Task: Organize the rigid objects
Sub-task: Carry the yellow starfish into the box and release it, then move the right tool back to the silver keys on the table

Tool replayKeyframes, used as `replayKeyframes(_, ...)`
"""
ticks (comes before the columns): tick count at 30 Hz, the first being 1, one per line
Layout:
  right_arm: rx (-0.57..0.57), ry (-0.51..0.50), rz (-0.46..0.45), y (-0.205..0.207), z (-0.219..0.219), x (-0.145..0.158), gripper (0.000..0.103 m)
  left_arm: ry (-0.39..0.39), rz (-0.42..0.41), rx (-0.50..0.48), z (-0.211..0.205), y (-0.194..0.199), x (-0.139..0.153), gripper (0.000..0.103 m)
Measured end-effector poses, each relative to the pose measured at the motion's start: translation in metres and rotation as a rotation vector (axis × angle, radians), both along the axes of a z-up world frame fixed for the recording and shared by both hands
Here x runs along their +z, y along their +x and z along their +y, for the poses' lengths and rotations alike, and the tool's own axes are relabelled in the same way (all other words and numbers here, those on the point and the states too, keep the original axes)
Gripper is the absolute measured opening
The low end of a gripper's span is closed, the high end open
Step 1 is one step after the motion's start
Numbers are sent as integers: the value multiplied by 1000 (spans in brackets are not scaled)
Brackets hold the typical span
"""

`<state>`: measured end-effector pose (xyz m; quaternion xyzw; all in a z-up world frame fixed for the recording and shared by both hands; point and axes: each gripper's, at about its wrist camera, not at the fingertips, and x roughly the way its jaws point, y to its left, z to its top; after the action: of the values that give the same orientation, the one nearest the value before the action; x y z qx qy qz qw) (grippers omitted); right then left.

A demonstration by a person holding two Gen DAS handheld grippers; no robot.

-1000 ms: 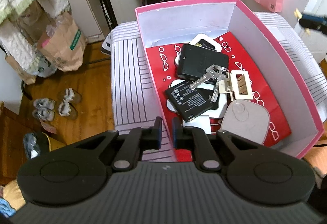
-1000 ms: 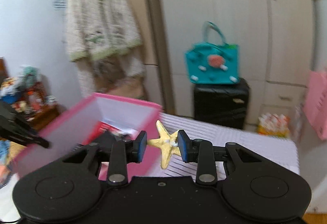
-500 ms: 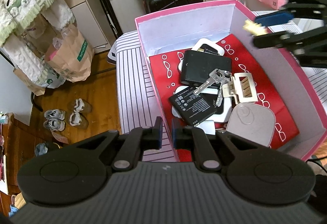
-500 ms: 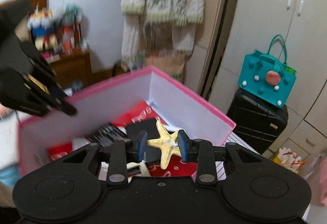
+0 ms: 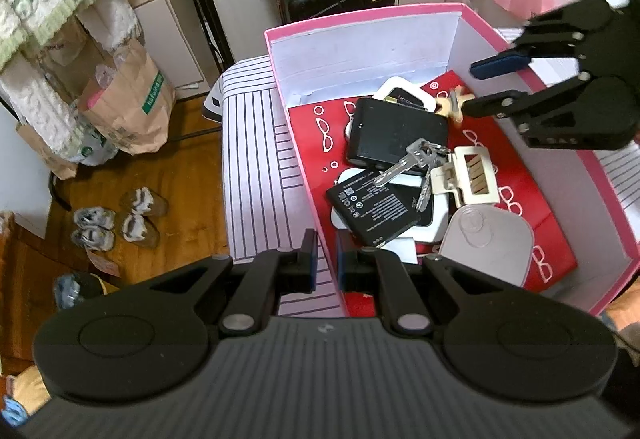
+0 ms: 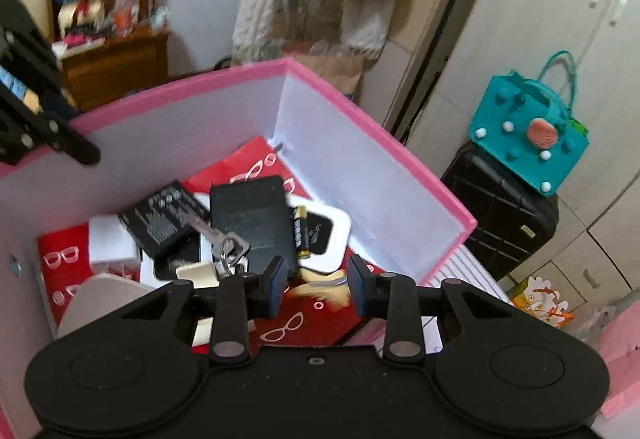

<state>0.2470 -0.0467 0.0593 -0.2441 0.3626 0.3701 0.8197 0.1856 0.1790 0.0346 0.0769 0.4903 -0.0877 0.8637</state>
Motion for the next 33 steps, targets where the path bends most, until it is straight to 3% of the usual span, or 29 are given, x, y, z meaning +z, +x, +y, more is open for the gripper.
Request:
replayKeyframes(7,-139,229,-30,-20,-60,37,46,-17,0,10,2,0,0,9)
replayKeyframes(12,-282,324,8,-25,-112,33,47,-34,-2,36,3,0,0,9)
replayKeyframes(22,-506,348,94,-10,-184,-34,47,-34,-8,81,0,-1,-1,9)
replayKeyframes(33,-464,272,53,8,-181,-88,47,-16,-4,100,-5,0,-1,10)
